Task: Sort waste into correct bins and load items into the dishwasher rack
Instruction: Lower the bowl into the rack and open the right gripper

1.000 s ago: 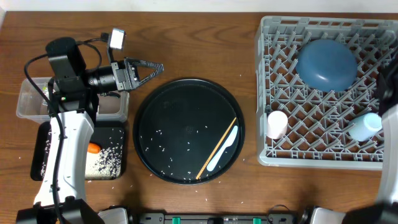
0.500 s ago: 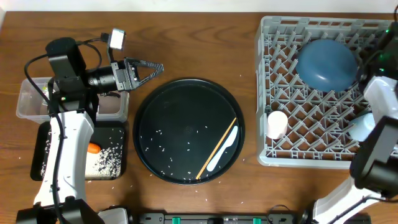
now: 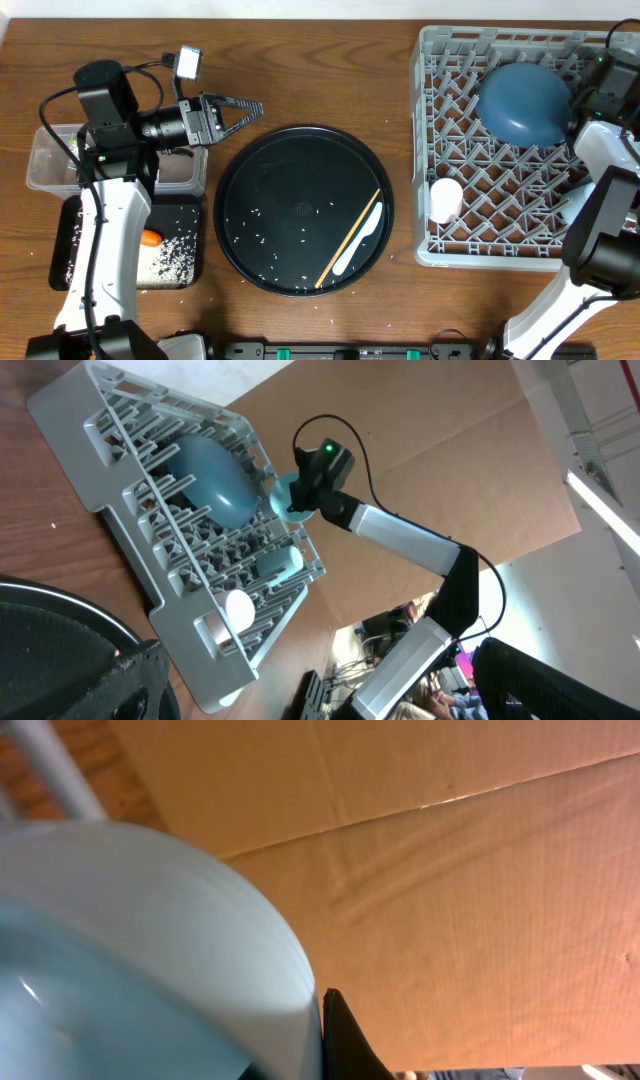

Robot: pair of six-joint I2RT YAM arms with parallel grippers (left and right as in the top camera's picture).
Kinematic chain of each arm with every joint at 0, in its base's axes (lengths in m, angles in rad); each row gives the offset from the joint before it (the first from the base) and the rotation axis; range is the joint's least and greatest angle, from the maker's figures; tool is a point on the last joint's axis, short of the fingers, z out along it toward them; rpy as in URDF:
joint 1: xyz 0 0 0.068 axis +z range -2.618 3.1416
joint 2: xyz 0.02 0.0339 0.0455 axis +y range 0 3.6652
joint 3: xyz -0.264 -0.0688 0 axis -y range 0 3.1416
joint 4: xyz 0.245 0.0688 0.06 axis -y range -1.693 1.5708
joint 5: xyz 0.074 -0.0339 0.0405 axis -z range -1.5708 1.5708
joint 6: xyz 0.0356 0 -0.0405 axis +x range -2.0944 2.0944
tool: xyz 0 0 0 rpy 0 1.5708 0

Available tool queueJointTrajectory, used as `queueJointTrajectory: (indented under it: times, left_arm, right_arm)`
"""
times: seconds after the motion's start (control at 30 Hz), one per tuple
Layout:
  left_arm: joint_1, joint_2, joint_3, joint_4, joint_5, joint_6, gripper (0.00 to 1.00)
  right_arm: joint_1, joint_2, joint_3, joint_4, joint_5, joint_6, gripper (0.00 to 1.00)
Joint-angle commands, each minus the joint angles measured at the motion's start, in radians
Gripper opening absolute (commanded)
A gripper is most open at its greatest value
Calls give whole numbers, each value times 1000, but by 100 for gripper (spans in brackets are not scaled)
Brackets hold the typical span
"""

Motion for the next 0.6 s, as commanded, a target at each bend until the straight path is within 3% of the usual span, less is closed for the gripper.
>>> queueJointTrajectory:
  times: [0.0, 0.37, 0.43, 0.53, 0.57]
  left_arm:
    - [3, 2, 2, 1, 10, 17, 98]
    - [3, 2, 2, 1, 10, 17, 98]
    - [3, 2, 2, 1, 10, 17, 98]
    - [3, 2, 2, 1, 10, 17, 98]
    - [3, 2, 2, 1, 10, 18, 98]
  right_arm:
    - [34, 2, 0, -100, -5, 151, 1]
    - [137, 1, 0, -177, 30, 199, 3]
    - [160, 1, 0, -179, 53, 199, 11]
    - [193, 1, 0, -179, 76, 198, 36]
    - [200, 1, 0, -179, 77, 195, 48]
